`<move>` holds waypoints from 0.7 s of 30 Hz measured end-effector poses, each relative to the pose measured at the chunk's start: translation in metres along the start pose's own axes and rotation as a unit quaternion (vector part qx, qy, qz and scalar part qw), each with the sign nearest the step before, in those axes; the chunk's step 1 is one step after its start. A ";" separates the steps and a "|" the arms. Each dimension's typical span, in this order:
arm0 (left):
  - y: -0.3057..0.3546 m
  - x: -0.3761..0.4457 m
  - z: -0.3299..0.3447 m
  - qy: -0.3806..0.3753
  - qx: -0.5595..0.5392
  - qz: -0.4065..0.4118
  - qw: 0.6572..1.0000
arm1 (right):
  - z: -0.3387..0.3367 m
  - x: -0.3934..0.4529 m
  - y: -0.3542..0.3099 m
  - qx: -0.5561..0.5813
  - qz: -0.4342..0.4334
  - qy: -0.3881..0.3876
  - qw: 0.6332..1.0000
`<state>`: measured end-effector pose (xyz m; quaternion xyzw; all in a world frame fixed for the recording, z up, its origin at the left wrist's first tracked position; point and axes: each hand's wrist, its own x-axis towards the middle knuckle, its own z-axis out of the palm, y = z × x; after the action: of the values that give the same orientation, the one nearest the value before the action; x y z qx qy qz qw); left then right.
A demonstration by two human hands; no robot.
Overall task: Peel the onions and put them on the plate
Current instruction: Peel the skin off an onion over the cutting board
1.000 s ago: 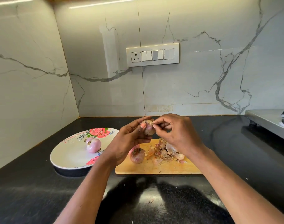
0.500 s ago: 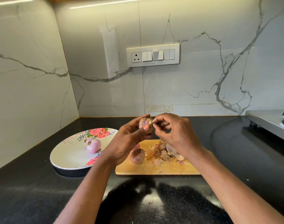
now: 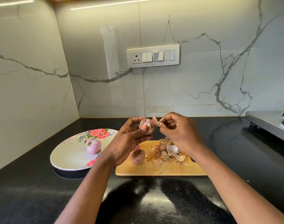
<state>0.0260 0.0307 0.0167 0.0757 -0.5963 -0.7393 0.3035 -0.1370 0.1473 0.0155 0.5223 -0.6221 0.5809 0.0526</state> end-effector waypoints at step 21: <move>0.000 0.001 -0.004 0.019 0.015 0.014 1.000 | -0.010 0.003 0.005 -0.045 0.018 -0.072 0.996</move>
<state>0.0265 0.0271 0.0157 0.0857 -0.6021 -0.7246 0.3243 -0.1474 0.1521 0.0169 0.5486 -0.6591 0.5140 0.0202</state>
